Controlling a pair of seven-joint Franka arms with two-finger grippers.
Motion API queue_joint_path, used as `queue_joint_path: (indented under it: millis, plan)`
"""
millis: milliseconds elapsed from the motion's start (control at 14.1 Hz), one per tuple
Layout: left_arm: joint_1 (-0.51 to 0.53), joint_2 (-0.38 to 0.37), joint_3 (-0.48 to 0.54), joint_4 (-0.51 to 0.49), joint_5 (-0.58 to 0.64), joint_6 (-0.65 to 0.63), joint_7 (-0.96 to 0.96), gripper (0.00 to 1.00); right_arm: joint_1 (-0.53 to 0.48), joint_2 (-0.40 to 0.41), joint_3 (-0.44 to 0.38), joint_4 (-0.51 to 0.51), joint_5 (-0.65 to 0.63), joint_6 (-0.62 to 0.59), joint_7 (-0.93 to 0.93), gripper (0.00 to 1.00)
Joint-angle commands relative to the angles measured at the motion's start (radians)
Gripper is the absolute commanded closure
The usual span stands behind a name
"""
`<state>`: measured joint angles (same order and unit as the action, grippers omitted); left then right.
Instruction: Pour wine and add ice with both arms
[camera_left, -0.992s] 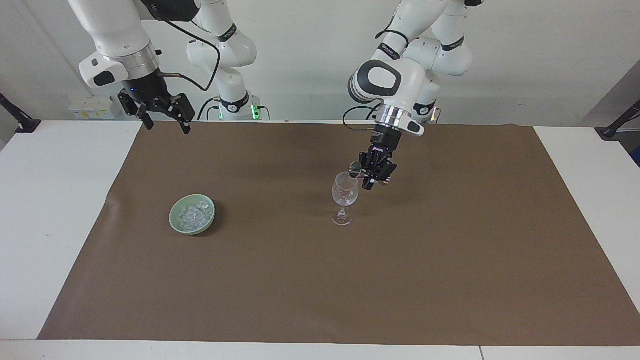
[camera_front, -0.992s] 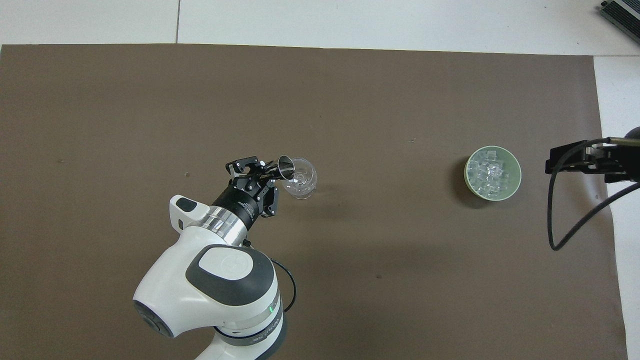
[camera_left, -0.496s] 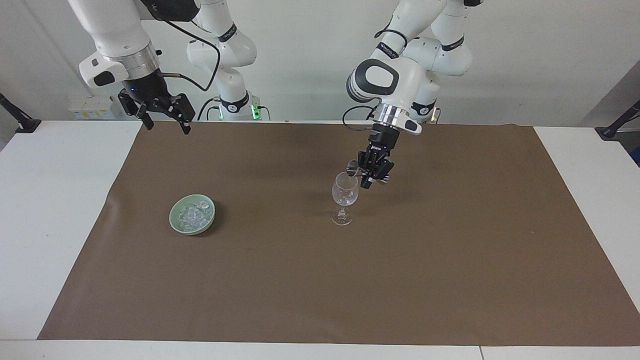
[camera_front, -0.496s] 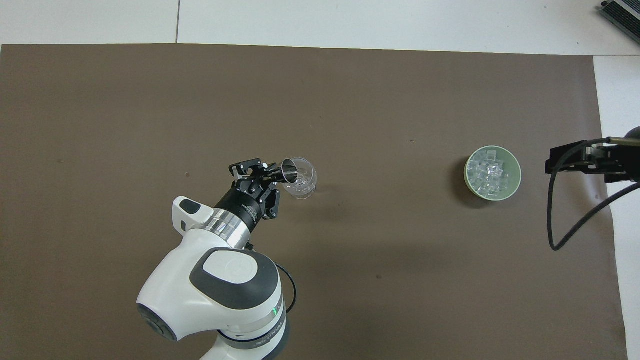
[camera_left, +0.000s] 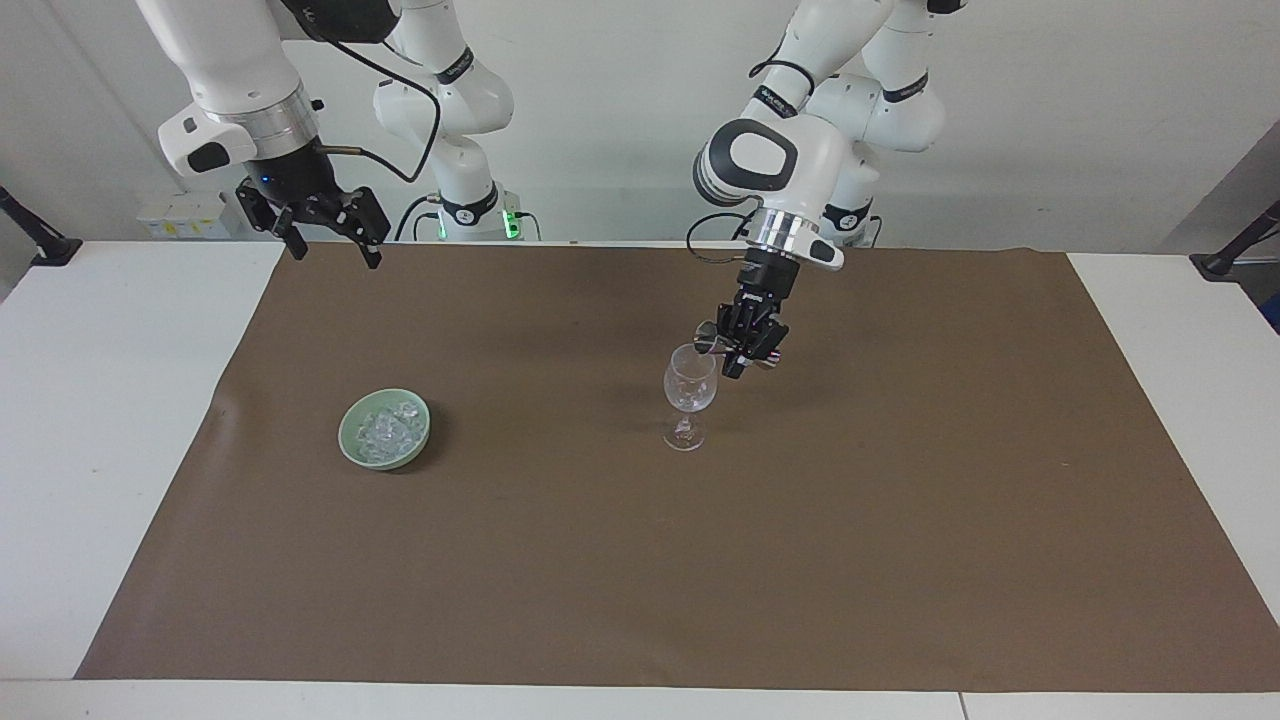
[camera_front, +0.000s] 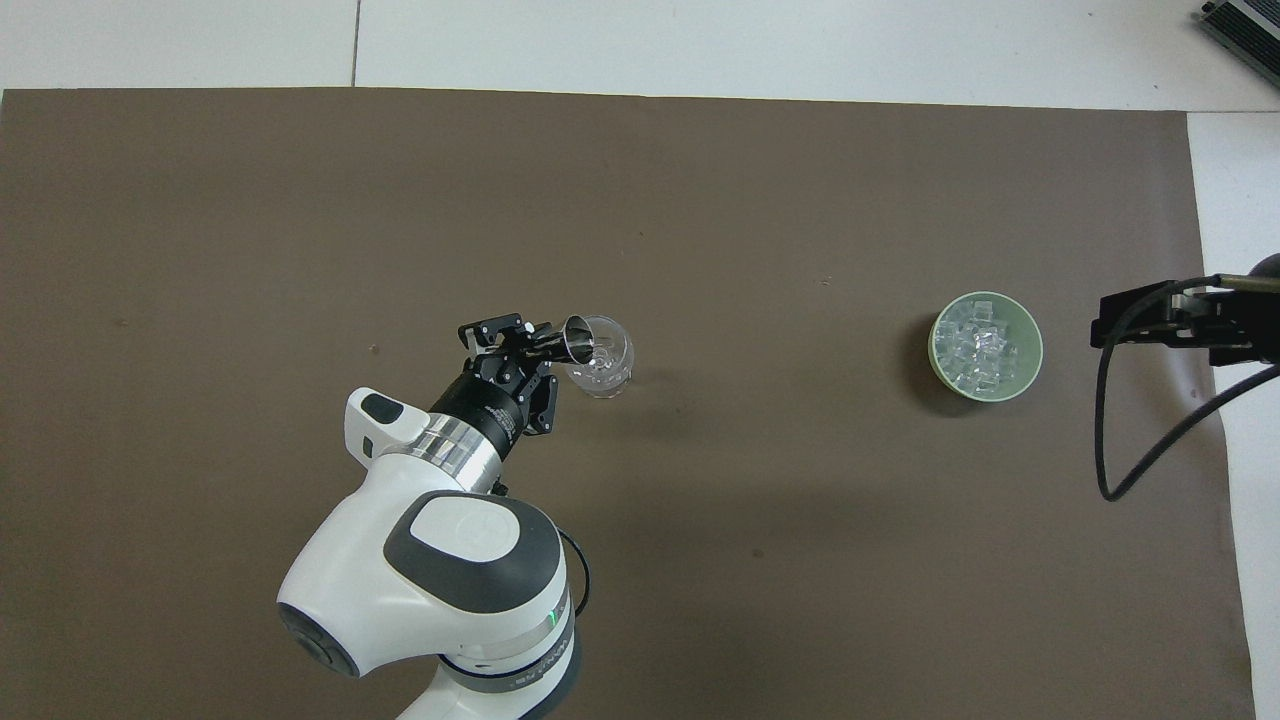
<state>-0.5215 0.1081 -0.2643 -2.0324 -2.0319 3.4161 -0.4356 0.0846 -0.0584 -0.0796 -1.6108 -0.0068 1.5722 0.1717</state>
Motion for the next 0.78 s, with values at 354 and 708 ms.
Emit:
queue_joint_path:
  millis: [354, 708]
  plan:
    - [-0.026, 0.016, 0.014, 0.028, 0.013, 0.042, 0.051, 1.00, 0.000, -0.024, 0.000, -0.026, -0.002, 0.000, -0.015, 0.00]
    - [-0.028, 0.024, 0.014, 0.035, 0.027, 0.058, 0.070, 1.00, 0.000, -0.024, 0.000, -0.026, -0.001, 0.000, -0.015, 0.00]
